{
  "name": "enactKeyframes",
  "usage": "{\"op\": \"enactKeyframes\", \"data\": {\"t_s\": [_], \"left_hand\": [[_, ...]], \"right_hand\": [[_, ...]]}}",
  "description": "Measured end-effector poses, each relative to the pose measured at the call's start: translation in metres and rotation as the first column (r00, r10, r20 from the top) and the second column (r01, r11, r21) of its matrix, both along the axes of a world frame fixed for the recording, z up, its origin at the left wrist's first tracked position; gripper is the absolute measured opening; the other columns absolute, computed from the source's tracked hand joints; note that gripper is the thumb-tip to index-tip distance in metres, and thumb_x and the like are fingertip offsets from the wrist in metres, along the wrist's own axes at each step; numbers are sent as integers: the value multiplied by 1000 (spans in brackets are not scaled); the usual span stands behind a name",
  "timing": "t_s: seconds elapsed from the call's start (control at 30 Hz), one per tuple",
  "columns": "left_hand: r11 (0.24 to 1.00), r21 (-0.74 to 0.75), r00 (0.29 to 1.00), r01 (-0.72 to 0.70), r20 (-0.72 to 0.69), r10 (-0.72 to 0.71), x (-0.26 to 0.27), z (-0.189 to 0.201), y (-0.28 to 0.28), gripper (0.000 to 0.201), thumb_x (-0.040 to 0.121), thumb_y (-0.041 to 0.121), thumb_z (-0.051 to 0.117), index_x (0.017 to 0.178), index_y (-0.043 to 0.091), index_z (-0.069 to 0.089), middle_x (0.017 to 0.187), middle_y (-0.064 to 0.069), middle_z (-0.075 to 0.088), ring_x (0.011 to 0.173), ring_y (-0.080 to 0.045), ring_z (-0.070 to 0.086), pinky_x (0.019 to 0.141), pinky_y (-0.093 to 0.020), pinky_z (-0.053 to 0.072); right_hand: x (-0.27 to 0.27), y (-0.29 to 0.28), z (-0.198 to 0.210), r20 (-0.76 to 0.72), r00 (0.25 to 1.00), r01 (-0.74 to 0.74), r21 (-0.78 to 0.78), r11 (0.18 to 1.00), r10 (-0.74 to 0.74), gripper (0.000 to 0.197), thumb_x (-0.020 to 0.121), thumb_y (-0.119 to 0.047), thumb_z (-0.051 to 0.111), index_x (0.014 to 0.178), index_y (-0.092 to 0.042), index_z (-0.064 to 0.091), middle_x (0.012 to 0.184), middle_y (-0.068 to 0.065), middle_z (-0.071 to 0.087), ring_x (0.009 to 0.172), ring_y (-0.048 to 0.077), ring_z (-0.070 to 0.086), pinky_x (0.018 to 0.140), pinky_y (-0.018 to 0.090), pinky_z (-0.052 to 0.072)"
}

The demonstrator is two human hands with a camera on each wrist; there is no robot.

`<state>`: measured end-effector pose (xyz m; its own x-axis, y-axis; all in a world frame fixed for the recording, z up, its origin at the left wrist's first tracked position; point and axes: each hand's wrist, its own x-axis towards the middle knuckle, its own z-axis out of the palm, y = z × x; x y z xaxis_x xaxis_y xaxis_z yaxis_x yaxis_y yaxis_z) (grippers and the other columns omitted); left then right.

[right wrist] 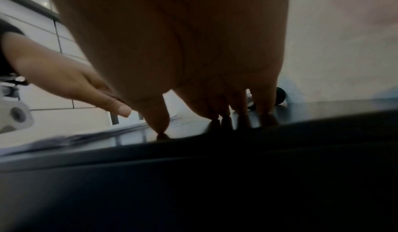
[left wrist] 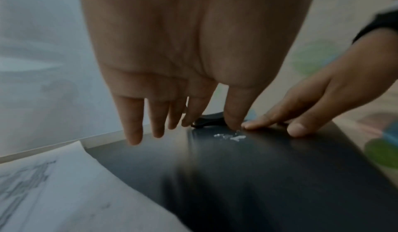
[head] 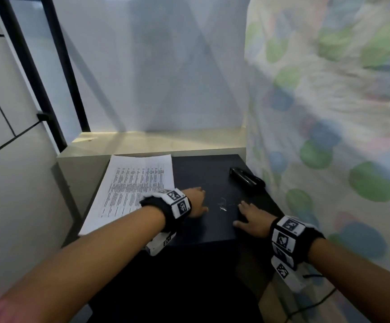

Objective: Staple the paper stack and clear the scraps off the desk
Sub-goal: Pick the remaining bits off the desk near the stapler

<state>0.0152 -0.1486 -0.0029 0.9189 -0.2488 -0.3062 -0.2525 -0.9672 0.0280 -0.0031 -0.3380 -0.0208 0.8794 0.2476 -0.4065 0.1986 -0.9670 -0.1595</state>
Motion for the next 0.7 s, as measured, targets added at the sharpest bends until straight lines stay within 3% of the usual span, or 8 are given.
{"op": "enactKeyframes", "data": {"t_s": [0.1, 0.4, 0.5, 0.63, 0.7], "left_hand": [[999, 31, 999, -22, -35, 23, 12, -16, -10, 67, 99, 35, 34, 151, 3, 7, 161, -14, 2, 148, -30, 13, 121, -41, 17], [999, 37, 990, -20, -140, 25, 31, -38, -31, 61, 101, 36, 24, 152, 14, 1, 161, -5, -10, 149, -32, -1, 121, -47, 9], [994, 85, 986, 75, -153, -62, 35, -39, -30, 57, 101, 34, 21, 152, 11, 10, 161, -11, -5, 149, -32, -3, 121, -48, 9], [989, 76, 977, 128, -178, -113, 35, -27, -28, 51, 102, 25, 20, 149, 4, 19, 158, -19, 11, 147, -34, 12, 121, -44, 13], [988, 78, 979, 136, -161, -122, 39, -22, -26, 49, 101, 26, 21, 144, 3, 31, 156, -18, 22, 146, -33, 19, 119, -44, 21]], "right_hand": [[10, -2, -13, -39, 999, -14, -53, 998, 12, 81, 94, -54, 31, 150, -7, -3, 159, 6, -11, 148, 24, -5, 118, 45, 8], [30, 16, -18, -18, 997, -80, -31, 996, 79, 84, 89, -64, 30, 150, -18, -5, 159, -4, -15, 147, 22, -9, 117, 52, 3], [34, 15, -9, -29, 987, -156, 1, 988, 156, 74, 93, -56, 31, 150, -20, 3, 160, -1, -8, 148, 25, -5, 117, 49, 6], [46, 11, 0, 105, 982, -171, 133, 976, 158, 56, 97, -35, 41, 146, -11, 29, 156, 6, 25, 144, 21, 25, 116, 27, 19], [50, 14, 1, 148, 982, -143, 175, 974, 117, 56, 95, -32, 45, 145, -9, 31, 153, 7, 32, 141, 20, 30, 114, 24, 22]]}}
